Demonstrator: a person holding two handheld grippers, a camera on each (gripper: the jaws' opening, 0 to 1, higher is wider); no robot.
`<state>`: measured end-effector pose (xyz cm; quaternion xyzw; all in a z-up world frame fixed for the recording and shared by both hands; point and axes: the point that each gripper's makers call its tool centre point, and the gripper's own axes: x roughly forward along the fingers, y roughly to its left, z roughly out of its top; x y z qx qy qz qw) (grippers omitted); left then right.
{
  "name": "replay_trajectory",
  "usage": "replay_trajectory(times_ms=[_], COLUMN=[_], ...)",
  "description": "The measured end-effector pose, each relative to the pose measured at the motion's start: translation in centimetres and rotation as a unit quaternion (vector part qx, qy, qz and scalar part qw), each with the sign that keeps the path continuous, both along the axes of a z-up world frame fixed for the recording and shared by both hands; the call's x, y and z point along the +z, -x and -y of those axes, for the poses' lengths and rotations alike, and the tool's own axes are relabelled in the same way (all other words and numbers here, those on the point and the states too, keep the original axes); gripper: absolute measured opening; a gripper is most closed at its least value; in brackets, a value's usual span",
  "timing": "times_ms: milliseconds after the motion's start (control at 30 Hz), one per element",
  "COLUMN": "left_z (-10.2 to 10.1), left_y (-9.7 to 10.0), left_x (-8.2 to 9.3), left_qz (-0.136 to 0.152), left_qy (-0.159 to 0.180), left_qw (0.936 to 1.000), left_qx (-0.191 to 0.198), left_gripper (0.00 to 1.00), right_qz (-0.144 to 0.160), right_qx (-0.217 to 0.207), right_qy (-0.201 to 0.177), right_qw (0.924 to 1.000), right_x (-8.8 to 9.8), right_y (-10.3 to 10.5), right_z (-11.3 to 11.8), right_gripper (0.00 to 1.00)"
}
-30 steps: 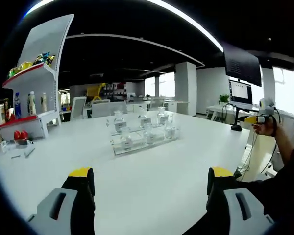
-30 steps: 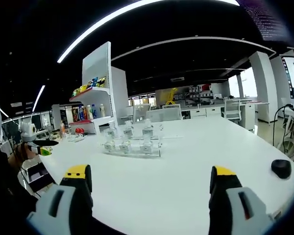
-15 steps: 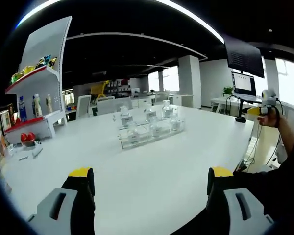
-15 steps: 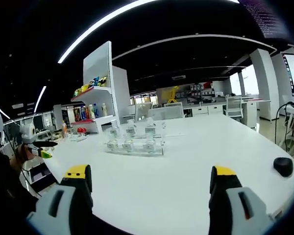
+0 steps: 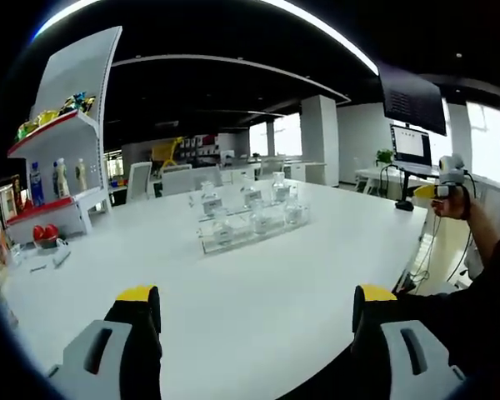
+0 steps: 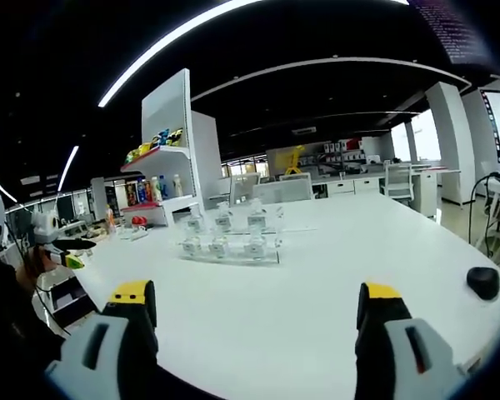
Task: Identify the label on the chemical reagent bottle, grasp the chemical reagent bottle, and place it in the designated position on the reagent rack
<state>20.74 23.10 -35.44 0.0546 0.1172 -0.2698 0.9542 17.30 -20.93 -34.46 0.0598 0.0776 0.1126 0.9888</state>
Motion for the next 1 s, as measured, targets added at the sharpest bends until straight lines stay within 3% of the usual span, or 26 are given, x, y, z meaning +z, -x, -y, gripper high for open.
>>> replay_trajectory(times_ms=[1000], left_z=[0.96], left_y=[0.86], left_x=[-0.17], left_qz=[-0.004], left_qy=[-0.005], left_qw=[0.9999], left_qx=[-0.014], left_gripper=[0.95], right_qz=[-0.001], right_qx=[-0.006], right_qy=[-0.006], right_qw=[1.0000], right_x=[-0.44], right_y=[0.31], right_z=[0.44], right_gripper=[0.97])
